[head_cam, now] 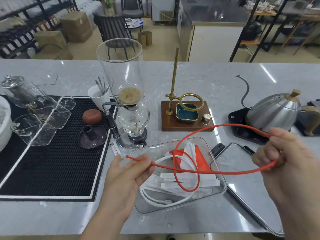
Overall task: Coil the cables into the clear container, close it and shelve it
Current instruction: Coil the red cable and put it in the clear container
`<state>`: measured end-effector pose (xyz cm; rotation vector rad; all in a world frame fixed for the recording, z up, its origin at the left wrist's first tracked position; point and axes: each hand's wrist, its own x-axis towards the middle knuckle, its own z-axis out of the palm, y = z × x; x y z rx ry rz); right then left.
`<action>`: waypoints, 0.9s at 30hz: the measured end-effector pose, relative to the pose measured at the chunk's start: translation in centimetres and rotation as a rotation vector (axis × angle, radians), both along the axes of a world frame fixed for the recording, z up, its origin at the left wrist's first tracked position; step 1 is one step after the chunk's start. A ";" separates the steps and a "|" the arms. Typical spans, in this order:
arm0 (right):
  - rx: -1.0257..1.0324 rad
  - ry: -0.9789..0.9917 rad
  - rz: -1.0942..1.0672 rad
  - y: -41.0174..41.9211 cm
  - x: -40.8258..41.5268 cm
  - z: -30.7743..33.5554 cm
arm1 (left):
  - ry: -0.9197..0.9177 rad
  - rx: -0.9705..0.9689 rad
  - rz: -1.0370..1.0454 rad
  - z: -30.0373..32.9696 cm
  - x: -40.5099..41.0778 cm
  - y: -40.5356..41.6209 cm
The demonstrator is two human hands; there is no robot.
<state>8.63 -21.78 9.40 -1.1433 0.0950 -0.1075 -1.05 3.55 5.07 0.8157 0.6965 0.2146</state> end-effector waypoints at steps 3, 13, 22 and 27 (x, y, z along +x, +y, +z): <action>-0.026 -0.003 0.016 0.2 0.2 -0.2 | 0.004 0.174 -0.038 -0.6 0.2 0.5; -0.017 0.046 0.199 1.2 0.5 -0.1 | 0.124 0.977 -0.327 -1.7 -0.8 2.3; -0.326 -0.065 0.178 2.1 0.6 -1.3 | 0.024 1.401 -0.265 -1.3 -0.4 4.8; -0.682 -0.191 0.079 3.0 0.5 -2.4 | -0.069 0.871 -0.249 -0.7 0.4 3.8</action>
